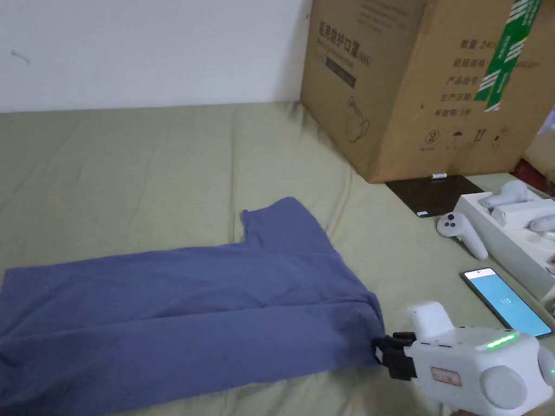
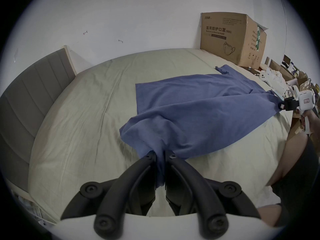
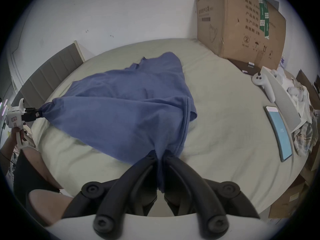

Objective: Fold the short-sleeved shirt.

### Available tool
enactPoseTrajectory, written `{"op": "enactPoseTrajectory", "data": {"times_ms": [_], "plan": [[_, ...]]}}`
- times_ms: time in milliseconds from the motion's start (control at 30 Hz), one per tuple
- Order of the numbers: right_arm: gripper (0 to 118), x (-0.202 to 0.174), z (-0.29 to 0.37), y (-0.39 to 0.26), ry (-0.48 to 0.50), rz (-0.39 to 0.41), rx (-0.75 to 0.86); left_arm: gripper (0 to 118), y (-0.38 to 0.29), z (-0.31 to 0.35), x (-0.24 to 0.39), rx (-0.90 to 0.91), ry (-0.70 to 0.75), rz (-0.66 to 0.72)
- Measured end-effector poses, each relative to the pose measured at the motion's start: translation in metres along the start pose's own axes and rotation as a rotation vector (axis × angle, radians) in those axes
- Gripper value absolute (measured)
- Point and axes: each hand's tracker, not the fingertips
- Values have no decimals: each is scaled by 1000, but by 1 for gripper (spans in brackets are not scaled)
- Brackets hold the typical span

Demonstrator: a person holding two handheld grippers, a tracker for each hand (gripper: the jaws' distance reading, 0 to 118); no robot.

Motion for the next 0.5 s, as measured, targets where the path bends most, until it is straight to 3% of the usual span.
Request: {"op": "enactPoseTrajectory", "data": {"times_ms": [200,267,400,467,500], "plan": [[4,7,43,4,12,49,-8,8,-21,38,2,-16,-63,-2],[4,9,53,-9,8,110,-72,8,-35,49,10,-61,-102,-3],[4,-1,55,-36,-27,177,-170,8,-63,55,29,-119,-133,-29],[4,-12,55,-46,-90,168,-130,8,-77,49,36,-133,-122,-31],[11,-15,54,-50,-114,154,-120,14,-80,47,37,-137,-114,-5]]}}
